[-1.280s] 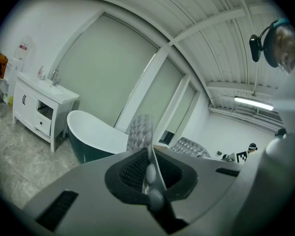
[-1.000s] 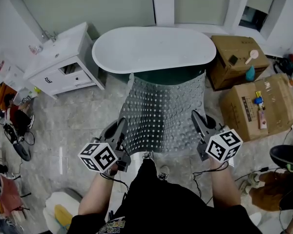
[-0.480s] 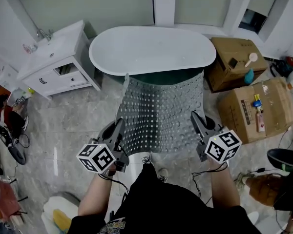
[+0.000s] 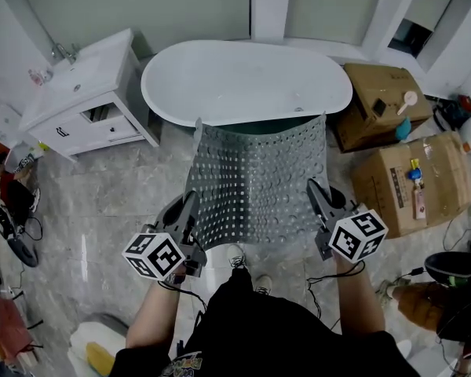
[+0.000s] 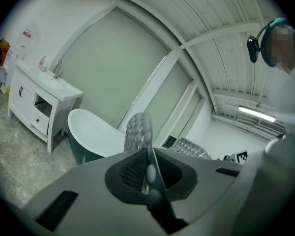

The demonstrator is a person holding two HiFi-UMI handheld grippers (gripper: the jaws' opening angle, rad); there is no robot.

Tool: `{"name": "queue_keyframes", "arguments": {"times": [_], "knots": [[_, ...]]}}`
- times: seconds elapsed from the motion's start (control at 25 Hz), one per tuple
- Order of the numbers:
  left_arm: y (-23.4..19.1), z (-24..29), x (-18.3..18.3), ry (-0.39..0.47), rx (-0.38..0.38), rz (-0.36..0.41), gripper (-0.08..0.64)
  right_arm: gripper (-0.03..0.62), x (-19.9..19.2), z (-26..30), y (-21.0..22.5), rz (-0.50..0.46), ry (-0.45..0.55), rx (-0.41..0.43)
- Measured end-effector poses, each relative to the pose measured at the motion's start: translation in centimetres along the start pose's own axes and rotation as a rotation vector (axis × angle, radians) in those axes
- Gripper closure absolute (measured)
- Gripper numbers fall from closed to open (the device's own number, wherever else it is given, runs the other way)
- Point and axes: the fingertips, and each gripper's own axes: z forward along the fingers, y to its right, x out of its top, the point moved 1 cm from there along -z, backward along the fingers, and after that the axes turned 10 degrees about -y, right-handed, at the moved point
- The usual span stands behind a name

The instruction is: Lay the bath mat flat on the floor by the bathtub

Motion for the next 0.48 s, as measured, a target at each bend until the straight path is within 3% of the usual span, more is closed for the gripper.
{"name": "queue_keyframes", "arguments": {"times": [0.48], "knots": [[-7.9, 2.3, 3.5, 0.007, 0.021, -0.011, 0.529, 0.563, 1.6, 8.8, -0.3, 0.015, -0.032, -0.019]]}}
